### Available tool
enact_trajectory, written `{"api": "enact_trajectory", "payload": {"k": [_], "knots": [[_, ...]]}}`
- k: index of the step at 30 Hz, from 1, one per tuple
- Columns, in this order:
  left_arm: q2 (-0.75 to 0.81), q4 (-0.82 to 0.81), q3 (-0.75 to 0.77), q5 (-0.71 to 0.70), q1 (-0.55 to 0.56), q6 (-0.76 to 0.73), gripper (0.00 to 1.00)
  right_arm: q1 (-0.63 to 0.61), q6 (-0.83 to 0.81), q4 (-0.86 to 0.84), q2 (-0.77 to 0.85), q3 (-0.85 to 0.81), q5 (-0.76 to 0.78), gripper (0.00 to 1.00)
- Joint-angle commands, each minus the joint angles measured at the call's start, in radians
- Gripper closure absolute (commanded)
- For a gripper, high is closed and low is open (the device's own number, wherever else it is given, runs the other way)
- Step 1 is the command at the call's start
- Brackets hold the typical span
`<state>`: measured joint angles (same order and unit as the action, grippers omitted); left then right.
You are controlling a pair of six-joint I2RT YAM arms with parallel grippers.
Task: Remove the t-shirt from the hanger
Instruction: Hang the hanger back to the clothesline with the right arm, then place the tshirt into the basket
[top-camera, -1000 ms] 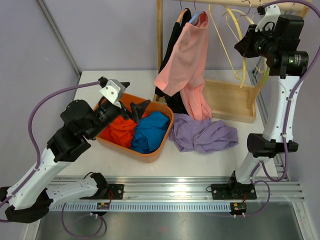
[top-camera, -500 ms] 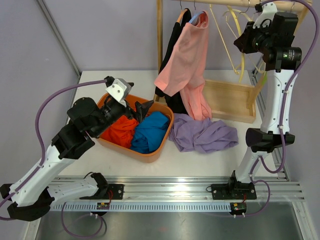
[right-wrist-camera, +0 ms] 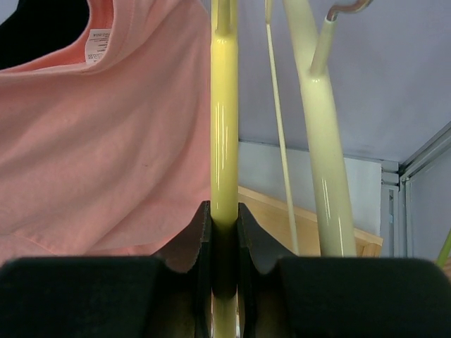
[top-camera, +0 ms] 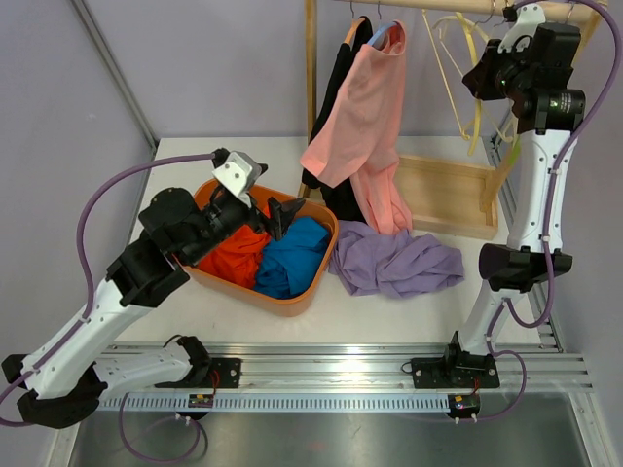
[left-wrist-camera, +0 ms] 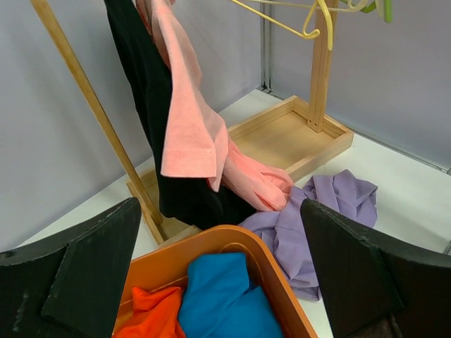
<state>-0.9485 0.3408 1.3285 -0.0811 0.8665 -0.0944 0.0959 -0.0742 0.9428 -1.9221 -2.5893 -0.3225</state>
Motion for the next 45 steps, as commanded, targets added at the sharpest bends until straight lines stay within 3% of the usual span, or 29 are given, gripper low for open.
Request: {"api": "enact_trajectory", "payload": {"k": [1,4,7,8,10,11,17,24,29,35,37,40,42,43,44,45], "knots": [[-0.004,-0.060,-0.021,0.030,-0.004,0.041,0.01,0.005,0.004,-0.061,0.012,-0.011,-0.004,0.98],[-0.018,-0.065,-0.041,0.046,-0.004,0.062,0.01,0.005,-0.010,-0.062,0.038,0.020,-0.021,0.91],[-0.050,-0.079,-0.066,0.099,-0.004,0.088,0.01,0.005,-0.036,-0.079,0.092,0.069,-0.039,0.71],[-0.065,-0.083,-0.068,0.122,-0.004,0.125,0.01,0.005,-0.041,-0.088,0.110,0.086,-0.043,0.58],[-0.099,-0.079,-0.063,0.162,-0.004,0.150,0.01,0.005,-0.062,-0.111,0.167,0.139,-0.052,0.44],[-0.142,-0.074,-0.060,0.173,-0.004,0.185,0.01,0.005,-0.071,-0.117,0.187,0.156,-0.056,0.31],[-0.304,-0.097,-0.054,0.234,0.047,0.220,0.01,0.013,-0.125,-0.125,0.345,0.297,-0.078,0.02],[-0.519,-0.065,0.032,0.213,0.180,0.049,0.01,0.034,-0.280,-0.122,0.552,0.517,-0.066,0.01],[-0.694,-0.039,0.089,0.153,0.253,-0.024,0.01,0.071,-0.306,-0.078,0.693,0.719,-0.145,0.01],[-0.959,0.021,0.204,-0.118,0.301,0.062,0.02,0.085,-0.250,-0.061,0.804,0.891,-0.181,0.01],[-1.033,0.047,0.257,-0.230,0.302,0.090,0.07,0.088,-0.220,-0.059,0.821,0.919,-0.200,0.01],[-1.136,0.075,0.287,-0.290,0.302,0.134,0.15,0.096,-0.197,-0.061,0.850,0.962,-0.220,0.01],[-1.176,0.063,0.288,-0.295,0.302,0.139,0.31,0.097,-0.188,-0.056,0.864,0.975,-0.236,0.01],[-1.185,0.055,0.287,-0.296,0.301,0.142,0.43,0.099,-0.184,-0.059,0.868,0.977,-0.239,0.01],[-1.188,0.044,0.282,-0.299,0.301,0.147,0.61,0.100,-0.177,-0.061,0.874,0.980,-0.243,0.01],[-1.182,0.038,0.279,-0.304,0.301,0.150,0.88,0.100,-0.176,-0.062,0.877,0.982,-0.250,0.00]]}}
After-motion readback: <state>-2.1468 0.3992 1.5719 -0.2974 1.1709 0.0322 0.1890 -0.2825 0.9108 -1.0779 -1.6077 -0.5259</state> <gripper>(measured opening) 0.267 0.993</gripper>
